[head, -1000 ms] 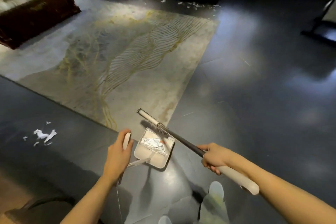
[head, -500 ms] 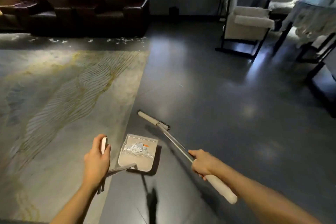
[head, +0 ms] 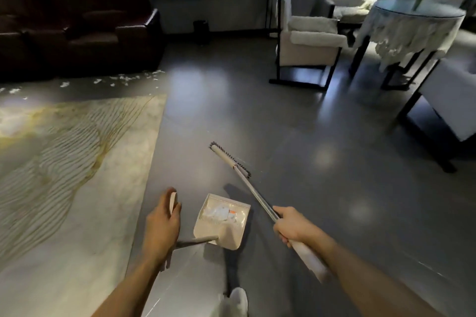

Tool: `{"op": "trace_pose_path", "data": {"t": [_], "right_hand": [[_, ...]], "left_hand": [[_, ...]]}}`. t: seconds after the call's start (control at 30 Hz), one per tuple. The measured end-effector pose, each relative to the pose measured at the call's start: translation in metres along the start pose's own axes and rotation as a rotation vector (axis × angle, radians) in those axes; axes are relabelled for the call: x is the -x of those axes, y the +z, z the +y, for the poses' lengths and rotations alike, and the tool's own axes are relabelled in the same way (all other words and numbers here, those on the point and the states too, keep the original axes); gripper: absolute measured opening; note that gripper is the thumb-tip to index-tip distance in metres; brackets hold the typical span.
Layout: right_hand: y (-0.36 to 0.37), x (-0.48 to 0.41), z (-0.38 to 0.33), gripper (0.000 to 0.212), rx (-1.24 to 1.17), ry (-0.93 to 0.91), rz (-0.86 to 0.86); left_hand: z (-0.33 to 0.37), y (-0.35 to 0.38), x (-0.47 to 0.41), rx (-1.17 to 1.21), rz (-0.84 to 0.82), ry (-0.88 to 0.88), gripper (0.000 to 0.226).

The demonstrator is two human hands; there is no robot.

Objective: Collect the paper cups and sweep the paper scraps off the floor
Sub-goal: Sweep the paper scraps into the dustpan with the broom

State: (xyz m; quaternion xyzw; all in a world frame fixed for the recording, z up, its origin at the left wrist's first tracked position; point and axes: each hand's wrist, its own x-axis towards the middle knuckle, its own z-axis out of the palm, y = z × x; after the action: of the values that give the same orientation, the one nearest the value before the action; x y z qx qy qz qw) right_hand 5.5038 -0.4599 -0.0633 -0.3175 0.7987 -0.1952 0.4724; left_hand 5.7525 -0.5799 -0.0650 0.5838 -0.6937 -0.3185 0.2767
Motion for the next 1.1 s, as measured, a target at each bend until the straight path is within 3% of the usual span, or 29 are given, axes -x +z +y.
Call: {"op": "trace_pose_path", "data": {"t": [0.27,0.53,0.7,0.87,1.1], "right_hand": [[-0.124,-0.151,-0.083,0.035,0.007,0.002,0.041],[-0.249,-0.345,-0.160,0.041,0.039,-0.023,0.011],[-0.327,-0.465,-0.228,0.044,0.072,-0.011,-0.053],[-0.361,-0.567,-0.300,0.036,0.147,-0.003,-0.112],[-0.370,-0.698,-0.409,0.041,0.128,0.027,-0.189]], "left_hand": [[0.089,0.075,-0.205,-0.051,-0.035,0.093,0.034],[0.147,0.177,-0.413,-0.085,-0.012,0.096,0.033],[0.175,0.214,-0.526,-0.068,0.045,-0.016,0.031],[0.170,0.219,-0.606,-0.049,0.106,-0.141,0.030],[0.154,0.219,-0.748,-0.019,0.136,-0.156,0.022]]}}
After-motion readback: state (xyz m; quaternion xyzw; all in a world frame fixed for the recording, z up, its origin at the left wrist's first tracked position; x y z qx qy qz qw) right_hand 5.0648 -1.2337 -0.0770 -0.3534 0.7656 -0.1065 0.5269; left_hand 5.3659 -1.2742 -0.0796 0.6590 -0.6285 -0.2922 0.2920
